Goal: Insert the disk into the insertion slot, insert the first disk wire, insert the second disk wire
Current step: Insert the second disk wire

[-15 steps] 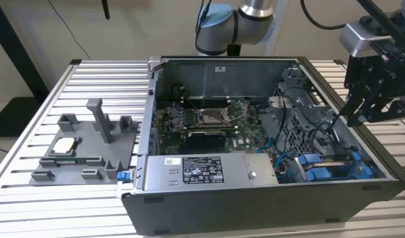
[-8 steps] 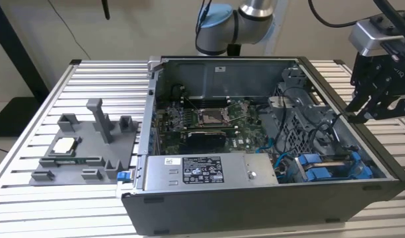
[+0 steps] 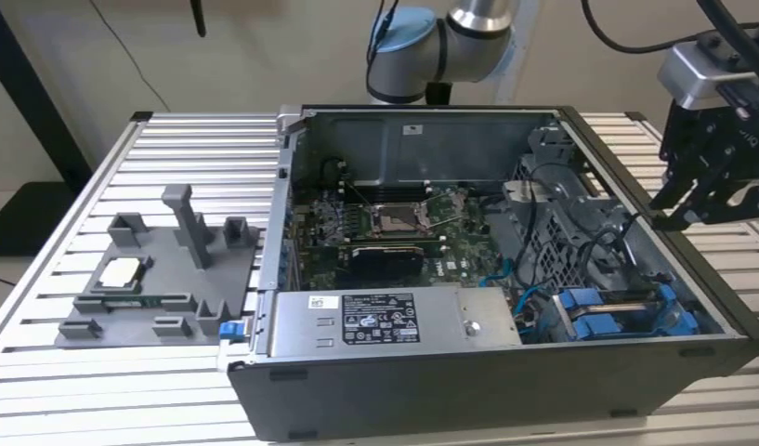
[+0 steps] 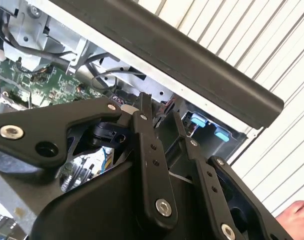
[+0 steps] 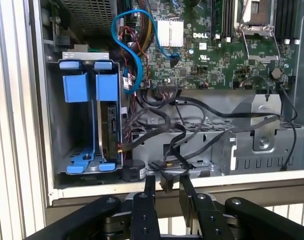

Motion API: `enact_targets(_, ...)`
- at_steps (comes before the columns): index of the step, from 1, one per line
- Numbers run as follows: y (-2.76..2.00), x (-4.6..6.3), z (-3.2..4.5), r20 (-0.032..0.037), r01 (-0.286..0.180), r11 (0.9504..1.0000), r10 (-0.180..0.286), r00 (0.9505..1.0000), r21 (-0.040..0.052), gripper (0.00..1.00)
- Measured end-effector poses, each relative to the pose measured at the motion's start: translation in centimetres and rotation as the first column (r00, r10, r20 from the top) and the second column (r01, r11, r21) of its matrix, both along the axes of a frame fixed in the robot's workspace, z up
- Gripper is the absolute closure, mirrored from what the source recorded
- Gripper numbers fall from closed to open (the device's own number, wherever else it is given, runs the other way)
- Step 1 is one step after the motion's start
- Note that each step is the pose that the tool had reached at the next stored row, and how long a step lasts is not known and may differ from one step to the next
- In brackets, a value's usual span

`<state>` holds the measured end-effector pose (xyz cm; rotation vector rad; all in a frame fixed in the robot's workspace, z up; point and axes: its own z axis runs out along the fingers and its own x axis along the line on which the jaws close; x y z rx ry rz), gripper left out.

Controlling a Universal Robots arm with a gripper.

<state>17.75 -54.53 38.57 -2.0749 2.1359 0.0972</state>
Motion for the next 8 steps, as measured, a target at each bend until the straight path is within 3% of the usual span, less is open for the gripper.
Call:
enact_targets(7,0.05,0.16,-0.31,-0.0174,0.0,0.9999,0.0,0.9998,0.0131,0.69)
enact_targets(8,0.05,0.17,-0.33,-0.0186,0.0,0.9999,0.0,0.9998,0.0145,0.75)
